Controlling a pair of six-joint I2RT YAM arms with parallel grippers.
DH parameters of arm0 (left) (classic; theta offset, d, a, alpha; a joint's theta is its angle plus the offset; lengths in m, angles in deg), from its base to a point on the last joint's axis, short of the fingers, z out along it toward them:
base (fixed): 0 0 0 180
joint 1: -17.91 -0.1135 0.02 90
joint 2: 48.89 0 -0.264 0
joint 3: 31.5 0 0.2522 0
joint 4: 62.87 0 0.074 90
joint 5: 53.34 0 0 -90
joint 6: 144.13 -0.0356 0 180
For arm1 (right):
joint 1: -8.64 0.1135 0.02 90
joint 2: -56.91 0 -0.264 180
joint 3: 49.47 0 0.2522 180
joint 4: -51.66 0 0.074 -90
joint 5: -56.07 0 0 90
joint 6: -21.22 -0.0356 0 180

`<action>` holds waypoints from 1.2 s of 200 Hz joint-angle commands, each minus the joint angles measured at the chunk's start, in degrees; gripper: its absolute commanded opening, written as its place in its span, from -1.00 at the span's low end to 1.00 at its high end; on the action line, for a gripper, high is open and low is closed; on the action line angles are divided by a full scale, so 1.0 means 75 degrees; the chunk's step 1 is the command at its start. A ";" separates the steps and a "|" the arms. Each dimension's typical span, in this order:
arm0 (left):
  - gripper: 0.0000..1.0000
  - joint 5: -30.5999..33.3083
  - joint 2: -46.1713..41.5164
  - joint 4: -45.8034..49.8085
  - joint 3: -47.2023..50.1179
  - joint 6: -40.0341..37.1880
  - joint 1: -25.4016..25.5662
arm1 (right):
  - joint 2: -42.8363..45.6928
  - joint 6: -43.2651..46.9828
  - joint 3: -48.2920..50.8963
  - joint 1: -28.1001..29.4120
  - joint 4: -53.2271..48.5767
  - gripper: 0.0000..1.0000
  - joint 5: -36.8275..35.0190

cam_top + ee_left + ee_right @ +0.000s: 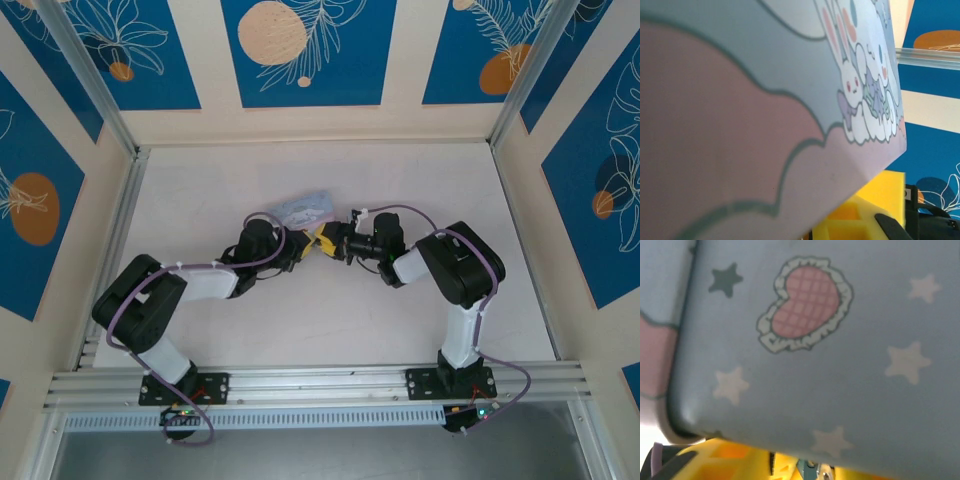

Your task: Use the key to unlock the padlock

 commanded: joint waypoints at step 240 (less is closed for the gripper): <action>-1.00 -0.1168 -0.0463 0.1711 -0.0640 -0.0767 -0.0157 | 0.2743 0.9433 -0.2365 0.2385 -1.0649 -0.31 -0.5476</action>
